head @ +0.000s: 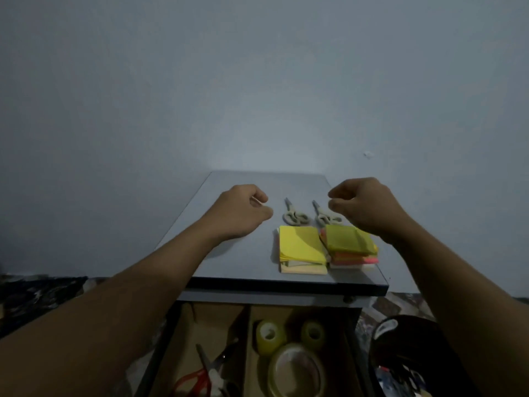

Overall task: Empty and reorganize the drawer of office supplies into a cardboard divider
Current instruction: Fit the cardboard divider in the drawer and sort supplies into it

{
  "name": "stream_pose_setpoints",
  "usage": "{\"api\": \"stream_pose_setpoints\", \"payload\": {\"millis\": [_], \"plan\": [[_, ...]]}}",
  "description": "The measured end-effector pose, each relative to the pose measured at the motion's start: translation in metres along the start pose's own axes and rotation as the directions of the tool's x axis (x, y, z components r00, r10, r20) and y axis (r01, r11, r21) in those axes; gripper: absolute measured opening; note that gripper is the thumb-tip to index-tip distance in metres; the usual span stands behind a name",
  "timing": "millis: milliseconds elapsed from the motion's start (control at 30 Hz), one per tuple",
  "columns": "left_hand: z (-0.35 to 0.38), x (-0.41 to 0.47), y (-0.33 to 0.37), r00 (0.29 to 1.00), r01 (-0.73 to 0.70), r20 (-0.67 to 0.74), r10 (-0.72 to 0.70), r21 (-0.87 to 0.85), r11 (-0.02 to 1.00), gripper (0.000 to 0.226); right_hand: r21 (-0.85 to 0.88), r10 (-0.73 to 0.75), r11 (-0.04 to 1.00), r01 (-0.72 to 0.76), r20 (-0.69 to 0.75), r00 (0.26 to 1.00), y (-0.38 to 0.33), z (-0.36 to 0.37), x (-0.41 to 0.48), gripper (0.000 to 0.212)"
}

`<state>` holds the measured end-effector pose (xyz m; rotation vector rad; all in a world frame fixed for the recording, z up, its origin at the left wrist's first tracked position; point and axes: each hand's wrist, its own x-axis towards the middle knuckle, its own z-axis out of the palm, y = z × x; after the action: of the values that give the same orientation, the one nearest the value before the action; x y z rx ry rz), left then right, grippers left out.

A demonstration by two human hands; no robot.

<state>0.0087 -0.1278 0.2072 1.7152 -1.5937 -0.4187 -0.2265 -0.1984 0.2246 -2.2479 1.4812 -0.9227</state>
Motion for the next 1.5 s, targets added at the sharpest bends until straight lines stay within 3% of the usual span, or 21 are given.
{"api": "stream_pose_setpoints", "payload": {"millis": [167,367,567,700,900,1067,1200,1500], "plan": [[0.041,0.054,0.005,0.997,0.051,0.061,-0.057,0.090,0.995,0.050,-0.098,0.085,0.992,-0.076,0.083,0.993,0.035,0.010,0.041,0.023],[0.083,0.092,0.007,0.985,0.111,0.106,-0.135,0.211,0.971,0.042,-0.229,0.114,0.971,-0.066,0.202,0.973,0.044,0.031,0.071,0.031],[0.099,0.119,0.002,0.973,0.169,0.091,-0.211,0.341,0.925,0.048,-0.400,0.152,0.916,-0.036,0.262,0.953,0.046,0.047,0.084,0.037],[0.091,0.124,0.000,0.968,0.185,0.089,-0.235,0.385,0.904,0.024,-0.367,0.148,0.929,-0.053,0.236,0.960,0.048,0.051,0.085,0.031],[0.082,0.122,0.000,0.966,0.196,0.075,-0.248,0.414,0.889,0.027,-0.293,0.123,0.955,-0.055,0.218,0.968,0.050,0.049,0.080,0.029],[0.066,0.106,-0.004,0.976,0.176,0.053,-0.212,0.384,0.906,0.011,-0.219,0.112,0.973,-0.074,0.165,0.980,0.048,0.042,0.071,0.024],[0.039,0.087,-0.009,0.989,0.129,0.023,-0.144,0.322,0.938,0.025,-0.158,0.078,0.986,-0.060,0.111,0.991,0.040,0.032,0.063,0.020],[-0.042,-0.005,-0.002,0.999,0.018,-0.047,-0.009,0.184,0.983,0.022,0.086,0.006,0.996,-0.008,0.020,1.000,-0.004,0.001,0.008,0.020]]}}
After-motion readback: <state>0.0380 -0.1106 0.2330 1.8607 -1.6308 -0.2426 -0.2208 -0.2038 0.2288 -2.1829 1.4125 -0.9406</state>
